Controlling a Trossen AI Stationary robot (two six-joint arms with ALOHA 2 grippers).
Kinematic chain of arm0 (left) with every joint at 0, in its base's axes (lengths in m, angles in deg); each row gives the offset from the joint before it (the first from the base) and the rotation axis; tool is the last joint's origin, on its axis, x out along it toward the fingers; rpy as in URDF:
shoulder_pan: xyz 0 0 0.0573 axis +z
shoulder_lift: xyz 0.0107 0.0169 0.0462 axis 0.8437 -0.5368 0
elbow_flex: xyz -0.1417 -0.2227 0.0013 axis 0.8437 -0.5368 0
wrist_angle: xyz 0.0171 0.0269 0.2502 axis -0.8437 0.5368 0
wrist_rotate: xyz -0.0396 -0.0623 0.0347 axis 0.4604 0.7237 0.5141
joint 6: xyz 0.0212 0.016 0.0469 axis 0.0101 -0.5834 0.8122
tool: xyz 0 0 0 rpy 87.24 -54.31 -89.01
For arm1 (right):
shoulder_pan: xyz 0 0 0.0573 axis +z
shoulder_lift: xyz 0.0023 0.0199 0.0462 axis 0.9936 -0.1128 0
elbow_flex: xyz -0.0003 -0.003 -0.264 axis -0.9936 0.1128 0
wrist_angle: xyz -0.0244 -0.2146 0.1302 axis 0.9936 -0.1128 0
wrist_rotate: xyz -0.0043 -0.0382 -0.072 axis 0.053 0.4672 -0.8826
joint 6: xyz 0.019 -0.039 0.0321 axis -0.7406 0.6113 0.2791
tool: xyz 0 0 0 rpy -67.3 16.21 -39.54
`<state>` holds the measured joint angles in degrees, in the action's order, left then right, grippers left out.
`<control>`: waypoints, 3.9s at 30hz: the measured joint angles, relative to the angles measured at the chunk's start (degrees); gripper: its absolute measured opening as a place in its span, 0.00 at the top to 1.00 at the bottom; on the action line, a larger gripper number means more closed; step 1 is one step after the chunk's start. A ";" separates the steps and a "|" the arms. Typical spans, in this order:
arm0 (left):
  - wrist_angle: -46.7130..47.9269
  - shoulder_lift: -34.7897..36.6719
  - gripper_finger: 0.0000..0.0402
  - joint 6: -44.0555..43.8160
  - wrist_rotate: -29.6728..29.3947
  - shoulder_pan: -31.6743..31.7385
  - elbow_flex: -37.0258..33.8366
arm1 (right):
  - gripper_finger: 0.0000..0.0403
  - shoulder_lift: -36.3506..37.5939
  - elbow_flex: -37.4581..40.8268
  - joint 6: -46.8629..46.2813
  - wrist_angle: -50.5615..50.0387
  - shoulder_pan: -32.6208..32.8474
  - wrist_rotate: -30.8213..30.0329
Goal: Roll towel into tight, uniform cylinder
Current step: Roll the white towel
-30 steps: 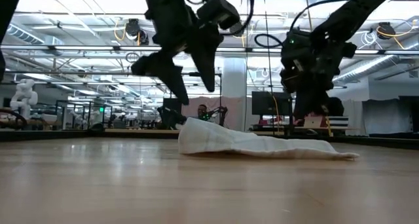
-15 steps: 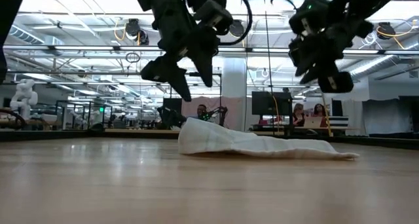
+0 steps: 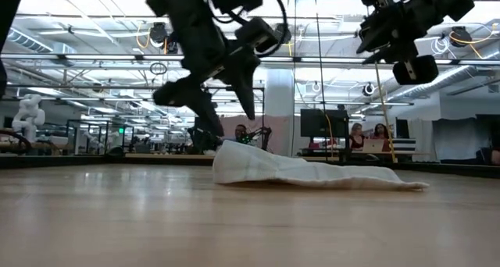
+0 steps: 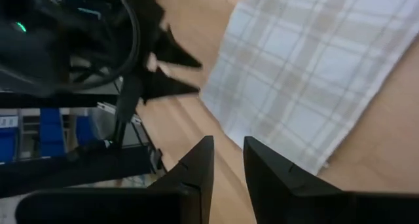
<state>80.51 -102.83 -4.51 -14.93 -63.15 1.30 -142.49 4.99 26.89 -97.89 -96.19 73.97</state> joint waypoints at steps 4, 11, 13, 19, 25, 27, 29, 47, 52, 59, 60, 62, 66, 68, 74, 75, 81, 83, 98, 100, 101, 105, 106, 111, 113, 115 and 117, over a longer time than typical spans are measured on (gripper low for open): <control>-6.08 2.09 0.41 -5.54 -2.31 -3.30 -4.76 | 0.81 0.44 -0.02 -1.94 2.25 1.32 -1.37; -8.50 1.22 0.41 -5.41 -6.57 -5.23 -5.02 | 0.81 -0.09 -0.02 -2.80 6.82 3.54 -5.85; -8.99 1.07 0.41 -4.60 -7.56 -5.33 -5.11 | 0.81 -0.28 -0.04 -2.97 8.16 3.92 -7.25; -9.09 1.07 0.47 -2.69 -7.78 -4.85 -5.02 | 0.81 -0.28 -0.02 -2.96 8.81 4.32 -8.66; -6.43 1.07 0.50 -6.86 -7.80 -4.73 -5.09 | 0.81 -0.28 -0.02 -2.77 10.27 4.99 -8.79; -7.65 1.07 0.50 -7.67 -7.78 -4.63 -5.37 | 0.81 -0.28 -0.02 -2.67 10.27 5.28 -8.94; -11.62 0.64 0.48 -8.83 -7.08 -4.24 -7.41 | 0.81 -0.28 -0.02 -2.54 10.27 5.75 -9.98; -24.11 -0.10 0.85 -10.03 -7.29 -3.73 -12.84 | 0.81 -0.28 -0.02 0.04 9.79 10.82 -16.63; -23.63 -0.11 0.97 -10.00 -7.46 -3.50 -12.83 | 0.81 -0.28 -0.02 -1.47 6.99 12.67 -20.29; -25.02 4.37 0.99 -9.91 -2.82 -3.61 -12.83 | 0.81 -0.76 -0.02 -13.37 -8.47 15.49 -23.60; -25.32 5.61 0.99 -9.90 -2.59 -3.74 -12.83 | 0.81 -1.17 -0.02 -14.37 -10.33 16.00 -23.66; -24.77 8.59 0.99 -9.64 -2.55 -3.78 -12.83 | 0.81 -2.53 -0.02 -14.75 -12.59 17.03 -23.81; -20.39 13.65 1.00 -8.42 -3.09 -3.61 -12.78 | 0.81 -7.63 0.00 -12.45 -13.40 18.86 -26.16; -16.87 15.05 1.00 -8.00 -3.14 -3.10 -12.76 | 0.81 -11.00 0.00 -10.68 -10.65 19.46 -26.36; -10.86 15.89 1.00 -5.94 -1.30 -1.74 -12.76 | 0.81 -22.64 -0.01 -9.83 6.17 23.12 -26.44; -10.50 15.89 1.00 -5.45 -0.72 -1.59 -12.76 | 0.81 -24.66 -0.04 -10.37 7.78 23.93 -26.42; -8.04 15.91 1.00 -4.09 0.03 -1.48 -12.76 | 0.81 -33.90 0.02 -20.18 12.18 29.54 -26.19; -8.15 15.91 1.00 -4.02 0.05 -1.48 -12.76 | 0.81 -35.95 0.02 -21.22 14.43 30.99 -26.36; -8.28 15.91 1.00 -3.03 -0.48 -1.52 -12.76 | 0.65 -38.05 0.00 -12.24 16.65 34.10 -35.53; -8.28 15.91 1.00 -2.56 -0.49 -1.52 -12.76 | 0.61 -38.05 0.00 -10.97 16.64 33.91 -35.49; -8.29 15.91 1.00 -2.55 -0.50 -1.52 -12.76 | 0.60 -38.05 0.00 -10.34 16.64 33.79 -35.41; -8.30 15.91 1.00 -2.54 -0.59 -1.52 -12.76 | 0.60 -38.69 0.00 -8.30 17.20 33.54 -35.43; -8.28 15.91 1.00 -2.54 -0.63 -1.52 -12.76 | 0.61 -38.71 0.00 -7.83 17.20 33.46 -35.30; -8.32 15.91 1.00 -2.52 -0.65 -1.52 -12.76 | 0.73 -40.17 0.00 -6.77 18.11 32.96 -34.87; -8.32 15.91 1.00 -2.52 -0.65 -1.52 -12.76 | 0.80 -41.14 -0.02 -6.52 20.00 32.76 -33.99; -8.36 15.91 1.00 -2.50 -0.66 -1.52 -12.76 | 0.88 -41.86 -0.02 -6.40 20.62 32.74 -33.43; -8.37 15.91 1.00 -2.49 -0.67 -1.52 -12.76 | 0.96 -42.12 -0.02 -6.54 20.76 32.74 -32.89</control>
<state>72.14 -86.92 -7.00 -15.60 -64.67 -11.46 -184.61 4.97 20.35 -77.12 -63.45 41.09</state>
